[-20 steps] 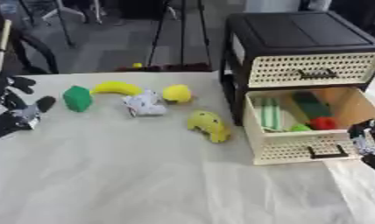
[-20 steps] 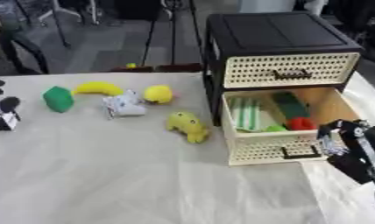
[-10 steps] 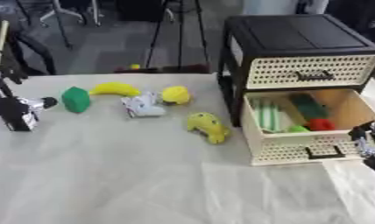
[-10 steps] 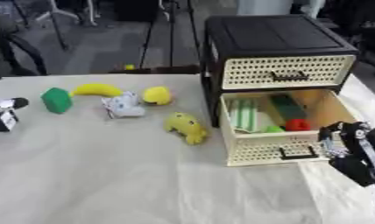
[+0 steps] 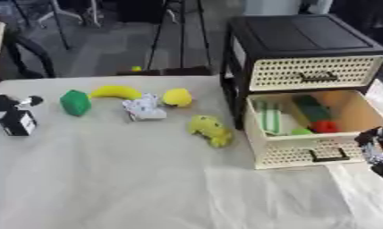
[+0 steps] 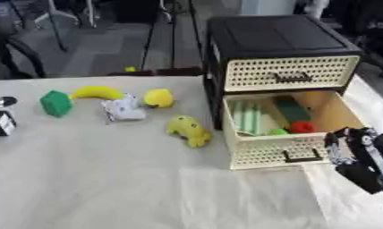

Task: Pick up objects from table and place into drawer.

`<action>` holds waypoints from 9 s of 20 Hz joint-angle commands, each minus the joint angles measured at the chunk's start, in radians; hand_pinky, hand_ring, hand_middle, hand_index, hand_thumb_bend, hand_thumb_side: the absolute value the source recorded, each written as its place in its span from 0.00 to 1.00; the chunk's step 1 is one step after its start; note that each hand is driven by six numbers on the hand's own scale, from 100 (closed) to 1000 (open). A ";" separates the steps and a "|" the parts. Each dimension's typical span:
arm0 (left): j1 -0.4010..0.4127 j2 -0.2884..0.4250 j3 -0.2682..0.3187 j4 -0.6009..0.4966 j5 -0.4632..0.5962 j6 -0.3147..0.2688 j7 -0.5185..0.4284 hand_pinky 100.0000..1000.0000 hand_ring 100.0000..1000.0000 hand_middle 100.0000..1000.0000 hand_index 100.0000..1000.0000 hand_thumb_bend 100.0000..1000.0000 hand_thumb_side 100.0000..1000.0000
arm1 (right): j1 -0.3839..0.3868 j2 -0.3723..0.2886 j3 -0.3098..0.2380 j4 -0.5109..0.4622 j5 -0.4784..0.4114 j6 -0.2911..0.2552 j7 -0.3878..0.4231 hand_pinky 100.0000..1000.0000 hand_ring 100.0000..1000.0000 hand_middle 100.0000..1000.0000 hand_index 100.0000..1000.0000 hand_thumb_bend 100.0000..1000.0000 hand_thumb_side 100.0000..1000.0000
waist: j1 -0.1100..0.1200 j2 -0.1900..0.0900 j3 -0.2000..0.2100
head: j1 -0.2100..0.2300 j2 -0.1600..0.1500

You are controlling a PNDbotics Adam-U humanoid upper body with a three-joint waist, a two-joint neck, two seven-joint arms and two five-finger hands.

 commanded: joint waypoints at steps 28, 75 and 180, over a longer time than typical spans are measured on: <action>-0.043 0.036 0.043 0.224 0.059 0.101 0.239 0.50 0.50 0.59 0.76 0.92 0.59 | -0.045 -0.011 -0.003 -0.027 0.004 -0.008 0.000 0.00 0.00 0.00 0.56 0.00 0.84 | 0.000 0.070 -0.049 | 0.014 -0.044; -0.073 -0.007 -0.184 -0.612 0.533 -0.044 -0.066 0.11 0.06 0.18 0.43 0.07 0.07 | -0.041 0.016 -0.002 -0.014 -0.001 -0.027 0.022 0.00 0.00 0.00 0.56 0.00 0.85 | 0.007 0.038 -0.063 | 0.018 -0.051; 0.330 -0.025 0.059 -1.078 0.709 -0.143 0.131 0.49 0.46 0.58 0.71 0.59 0.78 | -0.257 0.021 0.151 0.301 0.107 -0.106 0.282 0.36 0.67 0.71 0.65 0.00 1.00 | 0.025 -0.002 -0.023 | -0.033 0.001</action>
